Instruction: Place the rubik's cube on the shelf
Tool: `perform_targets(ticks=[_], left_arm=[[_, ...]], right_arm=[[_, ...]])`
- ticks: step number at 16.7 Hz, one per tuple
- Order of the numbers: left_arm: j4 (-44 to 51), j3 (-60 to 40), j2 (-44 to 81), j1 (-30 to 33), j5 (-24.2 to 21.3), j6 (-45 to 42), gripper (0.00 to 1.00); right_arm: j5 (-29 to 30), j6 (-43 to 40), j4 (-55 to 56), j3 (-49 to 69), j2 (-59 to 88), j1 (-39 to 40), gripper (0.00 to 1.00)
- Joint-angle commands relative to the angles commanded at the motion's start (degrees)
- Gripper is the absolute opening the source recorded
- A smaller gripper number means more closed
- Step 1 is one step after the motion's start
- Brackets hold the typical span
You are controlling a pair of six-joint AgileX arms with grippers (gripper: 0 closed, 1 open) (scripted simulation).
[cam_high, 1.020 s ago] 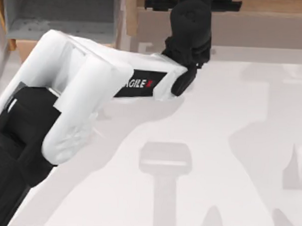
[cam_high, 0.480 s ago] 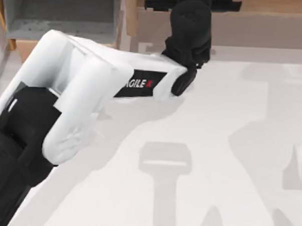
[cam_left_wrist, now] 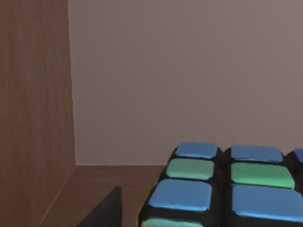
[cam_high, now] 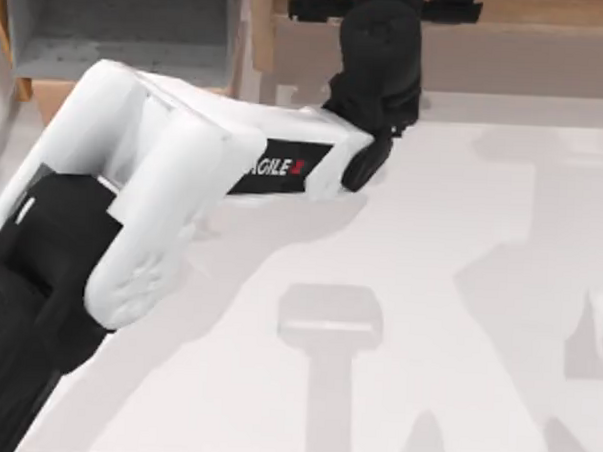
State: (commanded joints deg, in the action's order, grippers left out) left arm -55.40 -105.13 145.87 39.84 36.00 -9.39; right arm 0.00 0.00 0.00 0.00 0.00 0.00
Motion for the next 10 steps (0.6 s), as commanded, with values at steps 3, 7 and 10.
perform_targets(ticks=[3, 7, 10], left_arm=[[0.0, 0.0, 0.0, 0.0, 0.0, 0.0, 1.0], [0.0, 0.0, 0.0, 0.2, 0.0, 0.0, 1.0], [-1.2, 3.3, -1.5, 0.3, -2.9, -1.9, 1.0]], right_arm=[[0.0, 0.0, 0.0, 0.0, 0.0, 0.0, 1.0], [0.0, 0.0, 0.0, 0.0, 0.0, 0.0, 1.0], [0.0, 0.0, 0.0, 0.0, 0.0, 0.0, 1.0]])
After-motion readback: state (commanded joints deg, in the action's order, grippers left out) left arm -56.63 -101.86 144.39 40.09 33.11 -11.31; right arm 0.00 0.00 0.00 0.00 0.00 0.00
